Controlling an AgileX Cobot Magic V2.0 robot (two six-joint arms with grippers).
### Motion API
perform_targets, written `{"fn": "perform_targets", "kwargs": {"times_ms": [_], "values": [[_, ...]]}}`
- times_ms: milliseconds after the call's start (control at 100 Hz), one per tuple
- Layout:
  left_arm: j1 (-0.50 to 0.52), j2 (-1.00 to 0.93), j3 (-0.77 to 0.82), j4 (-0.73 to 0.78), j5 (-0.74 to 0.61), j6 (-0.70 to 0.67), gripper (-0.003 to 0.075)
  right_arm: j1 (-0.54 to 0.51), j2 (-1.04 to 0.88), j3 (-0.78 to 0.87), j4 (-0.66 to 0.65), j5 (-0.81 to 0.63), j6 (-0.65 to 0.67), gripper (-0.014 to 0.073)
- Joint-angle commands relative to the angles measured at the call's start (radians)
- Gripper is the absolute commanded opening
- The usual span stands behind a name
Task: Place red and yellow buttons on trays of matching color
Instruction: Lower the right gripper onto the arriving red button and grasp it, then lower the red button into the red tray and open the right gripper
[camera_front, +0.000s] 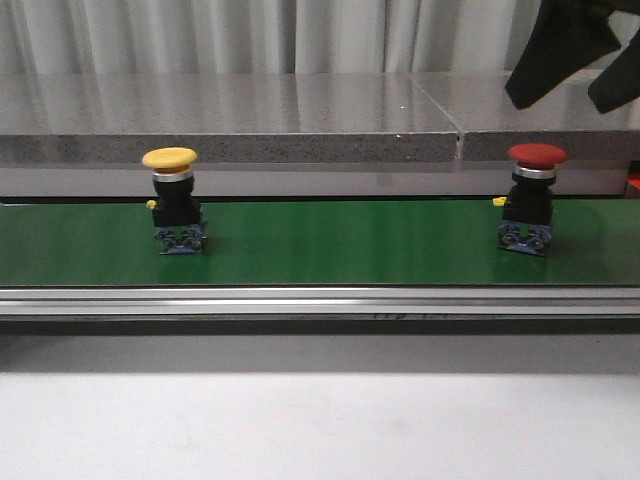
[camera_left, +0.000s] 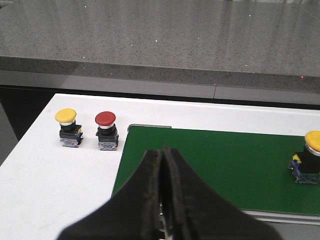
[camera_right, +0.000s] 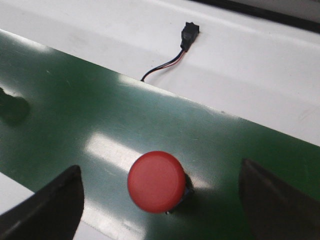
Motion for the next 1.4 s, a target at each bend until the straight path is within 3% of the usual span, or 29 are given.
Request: {"fn": "perform_targets", "kwargs": {"times_ms": [0, 220, 340, 460, 530, 760, 960, 1390], "values": [[-0.008, 0.011, -0.026, 0.000, -0.071, -0.001, -0.0019, 0.001, 0.014, -0.037, 0.024, -0.055, -0.012, 0.0624], [-0.008, 0.011, -0.026, 0.000, -0.071, -0.001, -0.0019, 0.001, 0.093, -0.037, 0.024, -0.066, -0.012, 0.0583], [-0.008, 0.011, -0.026, 0.000, -0.071, -0.001, -0.0019, 0.001, 0.108, -0.037, 0.024, -0.060, -0.012, 0.0428], [-0.008, 0.011, -0.026, 0.000, -0.071, -0.001, -0.0019, -0.002, 0.108, -0.037, 0.024, -0.040, -0.001, 0.0220], [-0.008, 0.011, -0.026, 0.000, -0.071, -0.001, -0.0019, -0.013, 0.108, -0.044, 0.024, -0.028, 0.006, 0.0169], [-0.008, 0.011, -0.026, 0.000, -0.071, -0.001, -0.0019, -0.102, 0.108, -0.169, 0.024, 0.096, 0.024, 0.0162], [-0.008, 0.011, -0.026, 0.000, -0.071, -0.001, -0.0019, -0.247, 0.108, -0.323, 0.024, 0.138, 0.036, 0.0162], [-0.008, 0.011, -0.026, 0.000, -0.071, -0.001, -0.0019, -0.592, 0.152, -0.425, 0.024, -0.047, 0.130, 0.0162]]}}
